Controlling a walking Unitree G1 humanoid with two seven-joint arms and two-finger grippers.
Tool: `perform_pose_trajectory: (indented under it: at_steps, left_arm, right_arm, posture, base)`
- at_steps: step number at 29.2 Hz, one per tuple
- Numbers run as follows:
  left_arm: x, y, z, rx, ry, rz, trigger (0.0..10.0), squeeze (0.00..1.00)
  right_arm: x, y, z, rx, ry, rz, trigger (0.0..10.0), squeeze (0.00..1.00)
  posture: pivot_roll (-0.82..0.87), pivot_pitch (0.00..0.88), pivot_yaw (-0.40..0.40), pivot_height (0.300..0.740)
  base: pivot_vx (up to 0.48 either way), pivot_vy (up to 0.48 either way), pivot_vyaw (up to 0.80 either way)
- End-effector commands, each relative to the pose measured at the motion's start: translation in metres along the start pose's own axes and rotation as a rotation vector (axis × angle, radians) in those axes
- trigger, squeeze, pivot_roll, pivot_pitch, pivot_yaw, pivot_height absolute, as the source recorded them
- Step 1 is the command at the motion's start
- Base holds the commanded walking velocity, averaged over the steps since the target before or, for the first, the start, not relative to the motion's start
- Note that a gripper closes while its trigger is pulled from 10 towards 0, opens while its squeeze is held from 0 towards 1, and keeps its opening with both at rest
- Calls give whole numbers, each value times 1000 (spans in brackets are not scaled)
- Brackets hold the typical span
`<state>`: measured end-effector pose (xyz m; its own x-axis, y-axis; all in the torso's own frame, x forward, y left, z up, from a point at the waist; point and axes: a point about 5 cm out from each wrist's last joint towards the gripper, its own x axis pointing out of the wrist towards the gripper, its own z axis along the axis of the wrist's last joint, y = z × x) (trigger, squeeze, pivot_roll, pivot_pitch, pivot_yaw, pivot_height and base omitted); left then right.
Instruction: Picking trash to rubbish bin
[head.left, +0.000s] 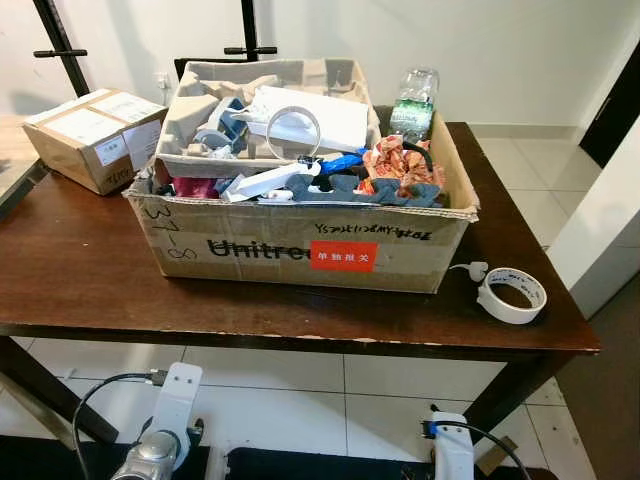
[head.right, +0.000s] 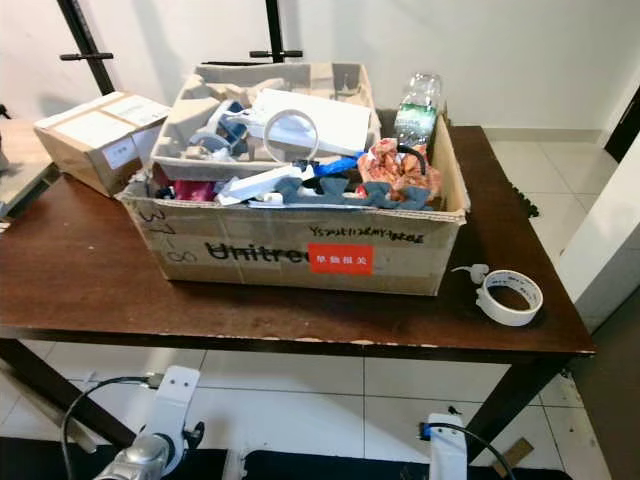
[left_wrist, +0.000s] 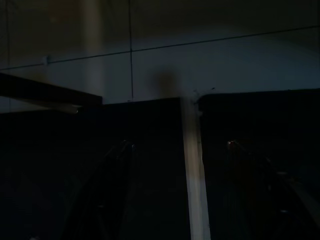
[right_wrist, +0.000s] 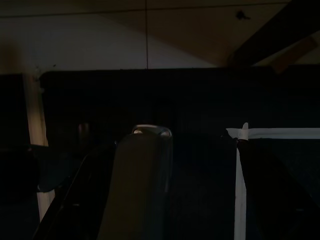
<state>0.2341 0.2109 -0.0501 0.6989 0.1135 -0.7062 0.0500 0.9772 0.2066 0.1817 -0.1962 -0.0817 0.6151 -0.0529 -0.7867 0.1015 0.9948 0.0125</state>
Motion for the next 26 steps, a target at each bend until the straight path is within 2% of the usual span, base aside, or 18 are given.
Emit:
perform_pose_trajectory:
  at_steps: [1, 6, 10, 16, 21, 22, 26]
  left_arm:
    - [-2, 0, -12, -3, 43, 12, 10000, 0]
    - [-3, -7, -18, -5, 59, 6, 10000, 0]
    - [-5, -12, -23, 1, 61, -14, 10000, 0]
    - [-4, -6, -22, -23, 68, 3, 10000, 0]
    - [-4, -2, -24, -44, 77, -2, 10000, 0]
    - [-5, -1, -24, -51, 76, -1, 10000, 0]
    - [-6, -1, -29, -60, 94, -9, 10000, 0]
  right_arm:
    - [0, 5, -5, -20, 32, 5, 10000, 0]
    - [0, 7, -5, -44, 37, 4, 10000, 0]
    - [-1, 0, -7, -103, 52, -9, 10000, 0]
    - [-1, 2, -12, -123, 64, -19, 10000, 0]
    - [-3, 8, -22, -76, 111, -25, 10000, 0]
    - [-3, 10, -24, -42, 120, -25, 10000, 0]
    - [-3, 19, -27, -50, 136, -10, 10000, 0]
  posture:
    - [63, 74, 26, 740]
    - [62, 84, 20, 740]
    - [59, 91, 13, 740]
    - [61, 86, 2, 740]
    - [59, 80, 6, 740]
    - [58, 78, 7, 740]
    - [61, 77, 13, 740]
  base:
    - [0, 0, 0]
    - [0, 0, 0]
    - [0, 0, 0]
    - [0, 0, 0]
    - [0, 0, 0]
    - [0, 0, 0]
    - [0, 0, 0]
